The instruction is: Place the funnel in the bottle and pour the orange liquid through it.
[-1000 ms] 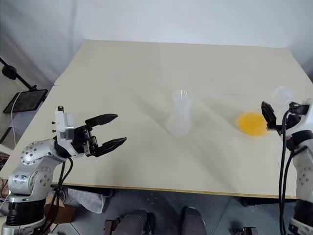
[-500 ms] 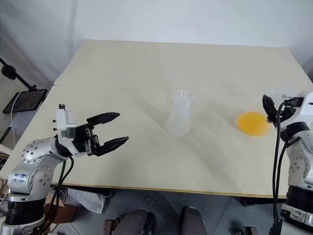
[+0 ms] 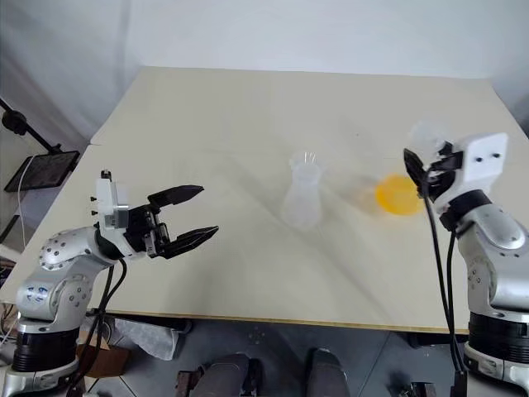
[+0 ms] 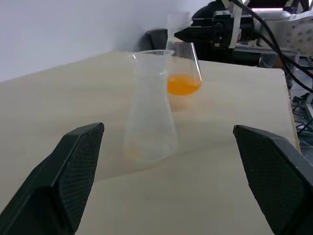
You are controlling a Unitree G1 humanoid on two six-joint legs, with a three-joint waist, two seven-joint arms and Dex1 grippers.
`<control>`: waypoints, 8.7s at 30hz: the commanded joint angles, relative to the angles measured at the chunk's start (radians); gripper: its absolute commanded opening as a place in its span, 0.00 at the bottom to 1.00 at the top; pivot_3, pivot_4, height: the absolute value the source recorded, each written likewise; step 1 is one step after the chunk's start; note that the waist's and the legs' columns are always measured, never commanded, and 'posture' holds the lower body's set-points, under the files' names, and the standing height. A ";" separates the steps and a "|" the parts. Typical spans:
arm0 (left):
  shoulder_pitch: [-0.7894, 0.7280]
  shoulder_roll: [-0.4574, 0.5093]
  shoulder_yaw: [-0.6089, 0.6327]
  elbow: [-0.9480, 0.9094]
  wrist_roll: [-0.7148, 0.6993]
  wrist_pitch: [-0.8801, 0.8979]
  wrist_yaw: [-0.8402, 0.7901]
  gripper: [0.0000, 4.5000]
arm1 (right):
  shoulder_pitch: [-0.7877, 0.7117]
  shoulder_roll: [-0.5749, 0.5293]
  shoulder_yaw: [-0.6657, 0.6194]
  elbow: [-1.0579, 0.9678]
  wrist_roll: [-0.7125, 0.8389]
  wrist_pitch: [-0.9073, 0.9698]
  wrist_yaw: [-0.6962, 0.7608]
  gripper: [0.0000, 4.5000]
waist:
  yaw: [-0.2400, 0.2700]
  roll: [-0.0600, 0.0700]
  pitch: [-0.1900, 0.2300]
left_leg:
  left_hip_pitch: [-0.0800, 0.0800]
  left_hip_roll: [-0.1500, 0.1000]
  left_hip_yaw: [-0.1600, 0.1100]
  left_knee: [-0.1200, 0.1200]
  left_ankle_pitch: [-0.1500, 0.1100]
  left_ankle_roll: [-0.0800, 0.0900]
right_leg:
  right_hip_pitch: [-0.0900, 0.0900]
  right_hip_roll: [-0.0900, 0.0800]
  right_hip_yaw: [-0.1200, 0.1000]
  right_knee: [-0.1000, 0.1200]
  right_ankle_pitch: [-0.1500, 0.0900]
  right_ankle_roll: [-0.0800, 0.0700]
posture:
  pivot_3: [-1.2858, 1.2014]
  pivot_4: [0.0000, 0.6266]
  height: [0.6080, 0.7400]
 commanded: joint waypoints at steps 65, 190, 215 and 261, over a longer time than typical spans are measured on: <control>-0.043 -0.029 -0.054 0.036 -0.002 -0.069 0.032 1.00 | -0.145 -0.070 0.368 0.032 -1.101 -0.685 -0.140 0.53 | -0.014 0.000 0.000 | -0.001 0.000 -0.001 -0.002 0.001 -0.002 | 0.000 0.001 -0.002 -0.003 0.000 0.000 | 0.52 0.24 1.00; 0.012 -0.042 -0.051 -0.042 -0.015 -0.057 0.114 1.00 | -0.197 -0.118 0.385 0.137 -1.308 -0.836 -0.284 0.53 | -0.024 0.000 0.000 | -0.001 0.002 -0.001 -0.003 0.001 -0.002 | 0.001 0.002 -0.001 -0.007 0.000 0.000 | 0.52 0.24 1.00; 0.010 -0.052 -0.057 -0.041 -0.011 -0.063 0.123 1.00 | -0.226 -0.126 0.396 0.158 -1.319 -0.850 -0.303 0.53 | -0.024 0.000 0.000 | -0.001 0.002 -0.001 -0.003 0.001 -0.002 | 0.001 0.002 -0.001 -0.007 0.000 0.000 | 0.52 0.24 1.00; 0.007 -0.062 -0.054 -0.032 -0.002 -0.076 0.124 1.00 | -0.230 -0.142 0.397 0.164 -1.340 -0.865 -0.330 0.53 | -0.025 0.000 0.000 | -0.001 0.002 -0.001 -0.003 0.001 -0.003 | 0.001 0.002 -0.001 -0.008 0.000 0.000 | 0.52 0.24 1.00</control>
